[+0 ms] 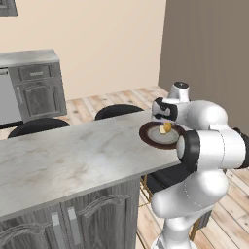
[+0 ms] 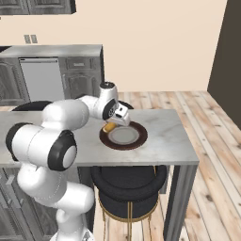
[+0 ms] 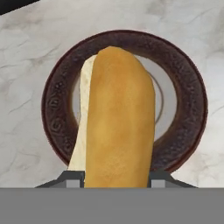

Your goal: Move the hot dog bun to the plate on the dining table and place the condiment next to that plate. Then navigate to the fridge and take the sausage and place it on the plate as well.

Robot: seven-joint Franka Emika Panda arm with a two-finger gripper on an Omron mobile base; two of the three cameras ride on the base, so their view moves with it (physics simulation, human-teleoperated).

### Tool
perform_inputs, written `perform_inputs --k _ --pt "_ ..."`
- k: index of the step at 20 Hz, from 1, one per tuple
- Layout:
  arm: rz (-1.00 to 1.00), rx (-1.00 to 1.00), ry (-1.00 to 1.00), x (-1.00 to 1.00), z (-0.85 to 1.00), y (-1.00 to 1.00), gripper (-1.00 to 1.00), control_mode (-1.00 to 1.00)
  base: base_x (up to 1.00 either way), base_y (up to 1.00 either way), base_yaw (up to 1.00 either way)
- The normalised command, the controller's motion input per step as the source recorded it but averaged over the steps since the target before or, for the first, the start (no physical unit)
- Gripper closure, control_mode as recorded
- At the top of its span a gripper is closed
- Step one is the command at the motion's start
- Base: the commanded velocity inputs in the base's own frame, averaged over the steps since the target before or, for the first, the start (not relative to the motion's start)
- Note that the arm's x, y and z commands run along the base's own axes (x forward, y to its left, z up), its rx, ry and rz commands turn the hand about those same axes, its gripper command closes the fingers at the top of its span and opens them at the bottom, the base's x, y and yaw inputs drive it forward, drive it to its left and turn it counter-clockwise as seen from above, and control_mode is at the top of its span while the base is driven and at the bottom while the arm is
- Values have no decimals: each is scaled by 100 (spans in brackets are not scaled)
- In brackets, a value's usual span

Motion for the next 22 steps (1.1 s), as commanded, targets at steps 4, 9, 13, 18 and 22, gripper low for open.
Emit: perform_inputs --k 4,9,13,18,22 --pt "0 0 10 27 -34 -7 100 -100 0 0 0" --pt "0 0 10 18 -39 -3 100 -100 0 0 0" --pt "0 0 7 12 -33 -1 100 -100 0 0 0" --pt "0 1 5 21 -21 -12 100 -100 0 0 0" --pt "0 1 6 31 -22 -13 100 -100 0 0 0"
